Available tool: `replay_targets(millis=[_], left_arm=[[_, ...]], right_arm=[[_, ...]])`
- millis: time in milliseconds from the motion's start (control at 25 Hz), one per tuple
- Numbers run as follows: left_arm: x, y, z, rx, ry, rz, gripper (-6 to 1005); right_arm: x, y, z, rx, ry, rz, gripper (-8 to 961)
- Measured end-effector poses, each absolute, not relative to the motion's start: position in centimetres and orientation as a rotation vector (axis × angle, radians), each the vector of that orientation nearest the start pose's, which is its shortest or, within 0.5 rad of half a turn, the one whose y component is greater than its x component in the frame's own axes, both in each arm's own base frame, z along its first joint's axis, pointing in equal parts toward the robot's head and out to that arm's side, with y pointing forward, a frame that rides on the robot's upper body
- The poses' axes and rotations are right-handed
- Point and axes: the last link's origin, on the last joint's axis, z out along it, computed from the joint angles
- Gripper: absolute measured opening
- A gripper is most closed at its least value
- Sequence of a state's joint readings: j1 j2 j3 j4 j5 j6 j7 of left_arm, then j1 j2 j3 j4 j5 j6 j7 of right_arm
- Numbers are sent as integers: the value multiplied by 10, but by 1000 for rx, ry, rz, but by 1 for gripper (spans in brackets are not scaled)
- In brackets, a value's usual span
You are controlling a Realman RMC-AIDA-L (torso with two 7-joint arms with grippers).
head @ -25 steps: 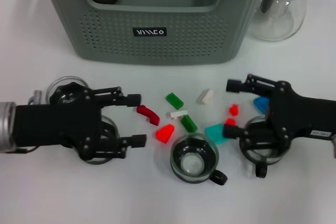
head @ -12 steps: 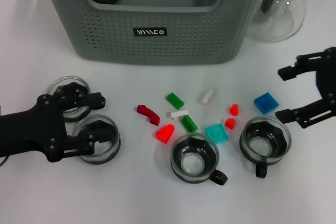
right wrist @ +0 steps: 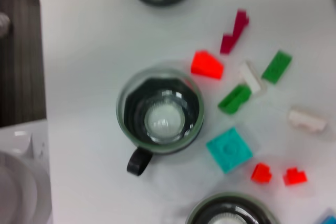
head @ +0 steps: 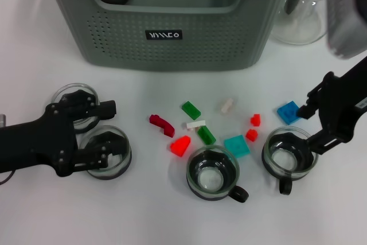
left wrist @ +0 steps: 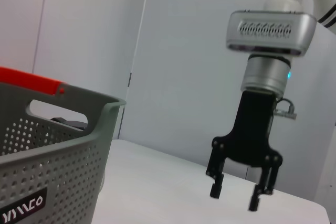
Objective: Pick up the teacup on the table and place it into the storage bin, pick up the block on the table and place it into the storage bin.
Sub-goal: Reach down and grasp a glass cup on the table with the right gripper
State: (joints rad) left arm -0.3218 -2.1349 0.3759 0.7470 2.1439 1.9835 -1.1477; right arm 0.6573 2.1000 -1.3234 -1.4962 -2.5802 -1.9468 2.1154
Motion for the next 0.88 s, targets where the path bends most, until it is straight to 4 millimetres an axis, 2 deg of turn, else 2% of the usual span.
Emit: replay_targets(millis=[40, 160, 360, 560, 720, 880], left_arm=[[-299, 227, 24, -2706, -517, -957, 765], [-300, 226, 22, -2704, -510, -958, 765], [-300, 226, 19, -2703, -499, -958, 765], [-300, 227, 19, -2703, -500, -957, 764], [-300, 227, 19, -2700, -501, -959, 764], [-299, 227, 19, -2701, -497, -961, 764]], right_arm=[[149, 319, 16, -2986, 317, -760, 842], [150, 321, 4, -2953, 320, -809, 602], [156, 328, -14, -2924, 305, -795, 559], [172, 335, -32, -2902, 356, -804, 544], [183, 338, -41, -2881, 434, -809, 538], [186, 340, -45, -2869, 470, -789, 533]])
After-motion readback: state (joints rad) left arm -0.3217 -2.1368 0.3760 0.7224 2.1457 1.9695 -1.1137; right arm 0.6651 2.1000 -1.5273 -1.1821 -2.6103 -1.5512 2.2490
